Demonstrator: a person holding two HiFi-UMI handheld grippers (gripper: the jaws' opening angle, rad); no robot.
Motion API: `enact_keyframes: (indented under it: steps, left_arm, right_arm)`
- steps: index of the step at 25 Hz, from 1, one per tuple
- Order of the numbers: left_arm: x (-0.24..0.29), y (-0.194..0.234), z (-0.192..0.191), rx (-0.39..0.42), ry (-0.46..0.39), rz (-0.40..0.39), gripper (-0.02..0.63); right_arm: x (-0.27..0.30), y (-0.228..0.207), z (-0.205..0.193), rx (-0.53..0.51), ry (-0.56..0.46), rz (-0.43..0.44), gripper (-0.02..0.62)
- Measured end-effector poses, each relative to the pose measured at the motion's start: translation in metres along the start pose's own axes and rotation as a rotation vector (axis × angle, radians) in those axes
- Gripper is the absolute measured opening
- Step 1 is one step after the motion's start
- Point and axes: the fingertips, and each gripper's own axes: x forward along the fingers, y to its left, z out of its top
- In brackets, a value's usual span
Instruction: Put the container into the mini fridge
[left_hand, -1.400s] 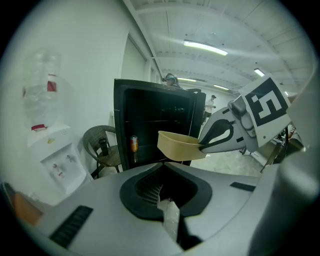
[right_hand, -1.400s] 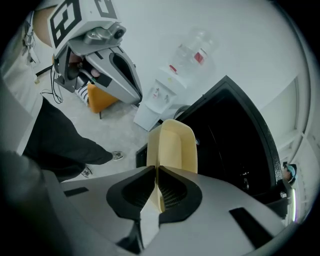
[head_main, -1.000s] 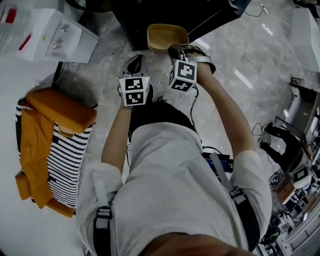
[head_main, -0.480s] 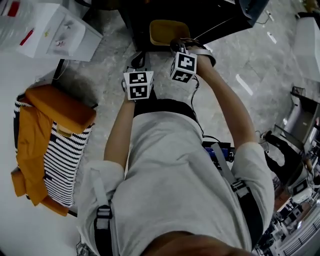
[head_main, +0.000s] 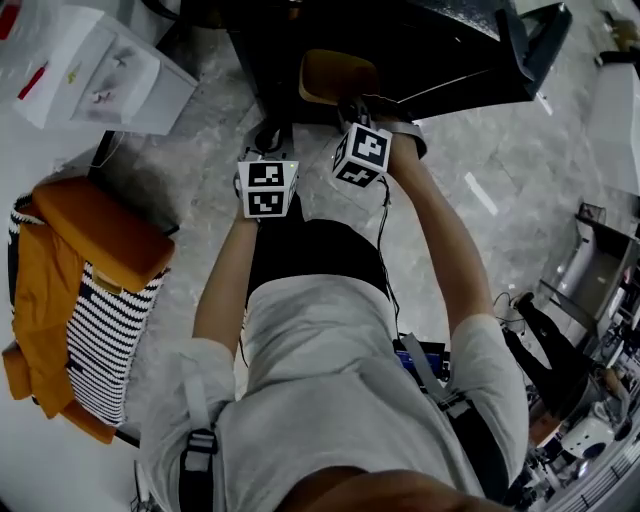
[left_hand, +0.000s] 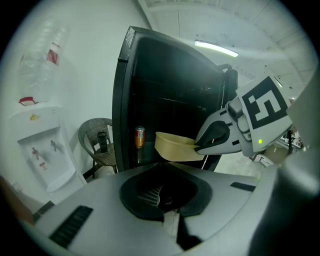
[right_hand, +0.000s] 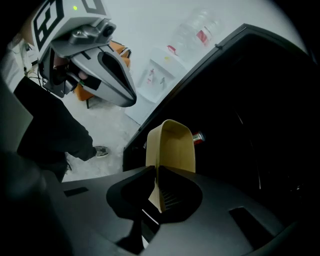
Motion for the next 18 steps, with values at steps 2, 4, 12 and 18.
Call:
enact_keyframes:
  steps: [2, 4, 12, 18]
  left_arm:
    - [0.011, 0.001, -0.008, 0.009, 0.004, 0.002, 0.012]
    - [0.023, 0.002, -0.014, 0.017, 0.004, 0.0, 0.012]
    - [0.056, 0.007, -0.038, 0.013, 0.025, 0.004, 0.012]
    - [0.066, 0.015, -0.048, 0.04, 0.036, 0.013, 0.012]
  right_arm:
    - [0.018, 0.004, -0.007, -0.019, 0.006, 0.009, 0.052]
    - [0.034, 0.003, -0.014, -0.037, 0.016, 0.01, 0.052]
    - [0.075, 0.0, -0.02, -0.078, 0.008, 0.006, 0.052]
    - [0.108, 0.002, -0.023, -0.116, 0.008, 0.027, 0.052]
